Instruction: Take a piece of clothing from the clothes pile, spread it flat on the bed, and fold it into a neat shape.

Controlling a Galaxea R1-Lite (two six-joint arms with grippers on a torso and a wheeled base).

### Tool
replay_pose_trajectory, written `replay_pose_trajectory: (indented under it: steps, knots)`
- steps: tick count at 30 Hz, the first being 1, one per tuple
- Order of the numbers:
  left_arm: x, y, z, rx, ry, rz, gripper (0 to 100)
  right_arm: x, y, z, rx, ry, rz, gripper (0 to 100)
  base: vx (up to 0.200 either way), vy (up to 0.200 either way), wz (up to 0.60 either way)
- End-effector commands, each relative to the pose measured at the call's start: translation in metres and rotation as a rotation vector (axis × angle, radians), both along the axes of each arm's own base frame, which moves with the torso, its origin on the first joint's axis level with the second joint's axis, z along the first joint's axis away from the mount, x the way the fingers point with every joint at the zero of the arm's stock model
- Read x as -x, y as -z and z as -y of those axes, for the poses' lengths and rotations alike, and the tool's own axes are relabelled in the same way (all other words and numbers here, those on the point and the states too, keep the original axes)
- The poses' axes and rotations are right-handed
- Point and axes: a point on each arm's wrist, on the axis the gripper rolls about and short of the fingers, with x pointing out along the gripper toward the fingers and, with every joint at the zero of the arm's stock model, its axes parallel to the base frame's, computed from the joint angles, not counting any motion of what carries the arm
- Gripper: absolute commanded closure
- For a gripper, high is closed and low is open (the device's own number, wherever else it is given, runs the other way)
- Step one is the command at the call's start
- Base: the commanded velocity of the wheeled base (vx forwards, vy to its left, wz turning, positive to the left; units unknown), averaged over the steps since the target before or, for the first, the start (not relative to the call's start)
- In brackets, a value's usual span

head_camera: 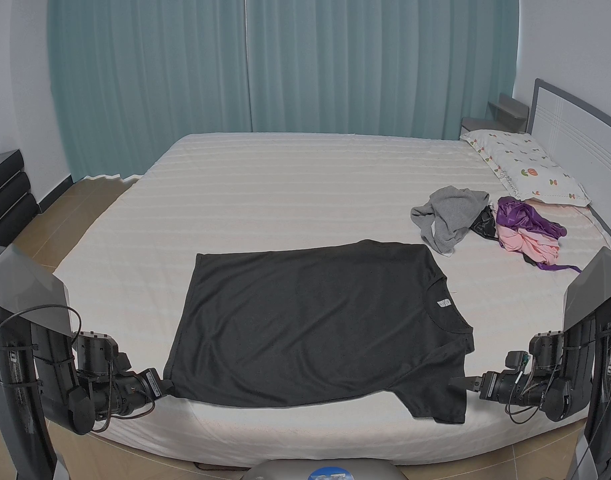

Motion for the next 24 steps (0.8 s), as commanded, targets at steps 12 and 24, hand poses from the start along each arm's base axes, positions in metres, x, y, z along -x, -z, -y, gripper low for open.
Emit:
replay_pose_trajectory:
  steps: [12,24]
  knots:
    - [0.000,0.000,0.000,0.000,0.000,0.000,100,-0.015,0.008,-0.019,-0.001,-0.065,0.039,0,0.000,0.000,0.00]
    - [0.000,0.000,0.000,0.000,-0.002,0.003,100,-0.010,0.006,-0.015,0.018,-0.029,0.026,100,0.000,0.000,0.00]
